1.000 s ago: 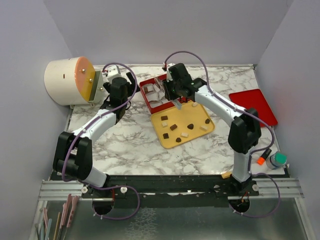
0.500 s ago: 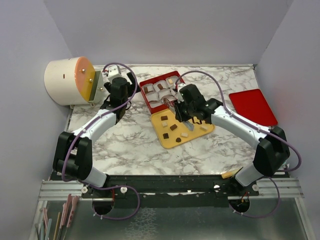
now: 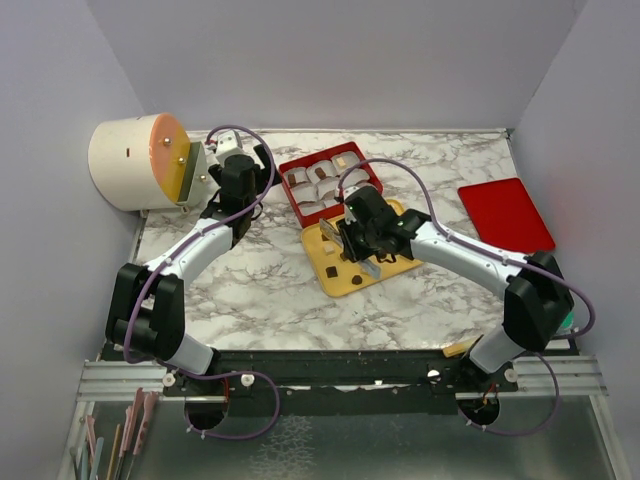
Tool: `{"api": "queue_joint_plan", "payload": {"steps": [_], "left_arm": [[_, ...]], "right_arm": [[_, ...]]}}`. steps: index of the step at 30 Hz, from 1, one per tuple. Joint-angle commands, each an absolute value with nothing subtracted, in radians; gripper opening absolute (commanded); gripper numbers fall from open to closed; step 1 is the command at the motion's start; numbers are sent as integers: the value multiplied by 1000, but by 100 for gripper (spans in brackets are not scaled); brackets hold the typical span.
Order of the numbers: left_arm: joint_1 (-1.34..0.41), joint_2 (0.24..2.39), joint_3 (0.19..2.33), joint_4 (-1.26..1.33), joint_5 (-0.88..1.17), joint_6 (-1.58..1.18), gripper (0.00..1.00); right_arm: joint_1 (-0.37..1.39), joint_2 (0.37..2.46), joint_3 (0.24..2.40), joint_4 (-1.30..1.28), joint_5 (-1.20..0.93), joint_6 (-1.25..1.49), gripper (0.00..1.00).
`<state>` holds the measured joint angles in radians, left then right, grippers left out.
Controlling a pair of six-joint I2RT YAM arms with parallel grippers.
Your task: Pack the chocolate
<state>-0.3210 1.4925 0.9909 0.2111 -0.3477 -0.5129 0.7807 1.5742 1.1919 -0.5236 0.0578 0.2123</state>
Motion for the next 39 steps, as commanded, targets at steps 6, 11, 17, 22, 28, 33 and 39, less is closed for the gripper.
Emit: {"api": "queue_joint_plan", "payload": {"steps": [6,11,17,22,28,33,39], "left_arm": [[-323,1504,989,232,-330,-517,93],[-323,1505,989,232,-331,-517,93],[-323,1508,991,233,-331,-514,93],[-324,1509,989,233,-331,-514,93],[-324,1504,986,233,-331,-512,93],[-324,1502,983,233,-330,-512,93],[-324,1500,980,232,-330,-511,93]], "right_arm": [[793,1650,1213,-509,33,231,24],[793,1678,1229,-509,30,229,24],[794,1699,1245,-531,63,233,24],[794,1693,1244,-550,120,245,24],[794,1668,1236,-565,177,259,24],[794,1649,1228,-578,216,263,24],[794,1630,1215,-592,259,273,24]]}}
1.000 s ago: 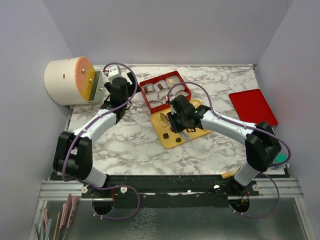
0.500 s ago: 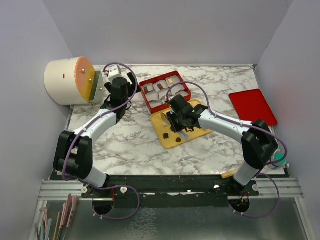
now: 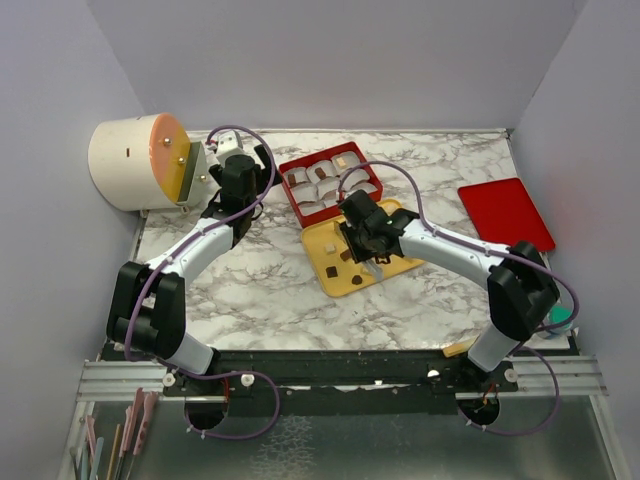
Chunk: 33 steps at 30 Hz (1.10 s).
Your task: Pack the chocolate
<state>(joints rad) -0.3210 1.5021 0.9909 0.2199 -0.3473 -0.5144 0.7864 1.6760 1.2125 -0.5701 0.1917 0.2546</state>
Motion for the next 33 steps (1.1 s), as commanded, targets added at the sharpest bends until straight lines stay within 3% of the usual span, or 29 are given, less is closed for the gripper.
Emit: {"api": "queue_joint_plan", "payload": {"steps": [1,19,25,33], "left_arm": [[-324,1500,980,232,-330,-511,93],[-326,1496,976,229,-330,-512,93],[-325,1496,977,225,-330,-514,93],[-325,1498,979,225,-328,-515,93]], "right_arm": [[795,1628,1215,-598,268,276,24],[790,1541,1173,-639,312,284,24],[789,1538,1186,-652,292,252,40],[789,1558,1196,-632,266,237,47]]}}
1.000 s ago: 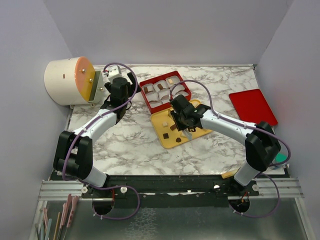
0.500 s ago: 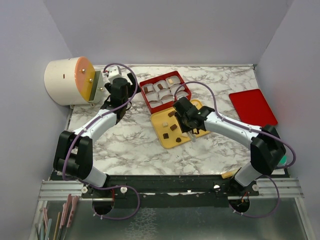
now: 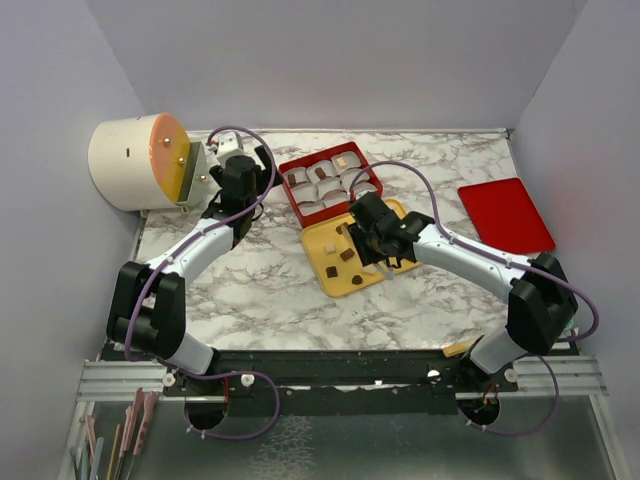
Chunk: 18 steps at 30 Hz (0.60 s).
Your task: Pack the chocolate
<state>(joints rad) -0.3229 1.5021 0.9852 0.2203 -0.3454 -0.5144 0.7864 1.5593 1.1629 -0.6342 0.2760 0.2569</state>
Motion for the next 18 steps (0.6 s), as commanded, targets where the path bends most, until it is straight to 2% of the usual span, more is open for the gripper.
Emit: {"api": "queue_joint_plan", "payload": {"steps": [1,18], "left_arm": [[-325,1498,978,225,-328,-515,93],[-325,1503,985,227,-334,-509,93]], "right_arm": [[788,1563,1200,-631,266,234,48],[779,1649,1253,-614,253,204,50]]}}
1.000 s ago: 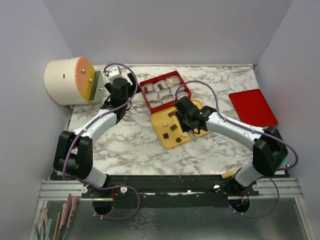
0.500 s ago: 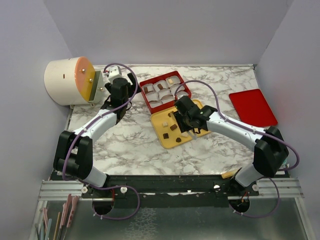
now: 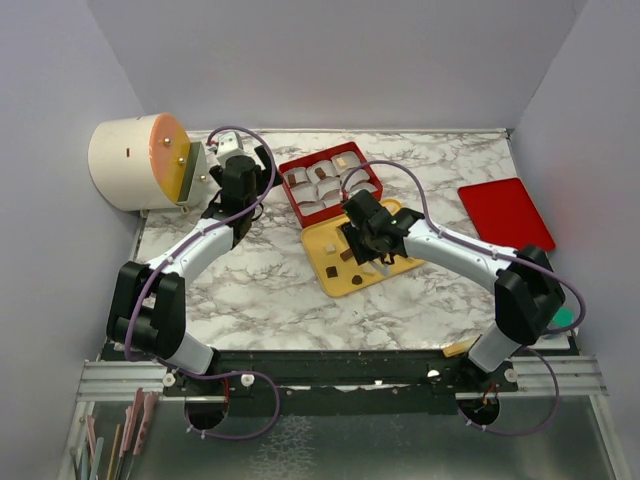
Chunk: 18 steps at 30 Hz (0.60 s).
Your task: Pack the chocolate
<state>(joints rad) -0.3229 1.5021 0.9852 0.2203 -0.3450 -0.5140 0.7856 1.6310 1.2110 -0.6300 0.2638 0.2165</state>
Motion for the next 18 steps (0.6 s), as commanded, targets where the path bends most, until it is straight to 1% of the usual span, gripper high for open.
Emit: {"api": "queue_joint_plan", "payload": {"steps": [1,18], "left_arm": [[-325,1504,985,227,-334,-509,93],[-325,1511,989,229,-340,-502,93]], "right_arm": [[779,1651,1254,-611,252,203,51],[757,1706,1286,-595,250,175,51]]}}
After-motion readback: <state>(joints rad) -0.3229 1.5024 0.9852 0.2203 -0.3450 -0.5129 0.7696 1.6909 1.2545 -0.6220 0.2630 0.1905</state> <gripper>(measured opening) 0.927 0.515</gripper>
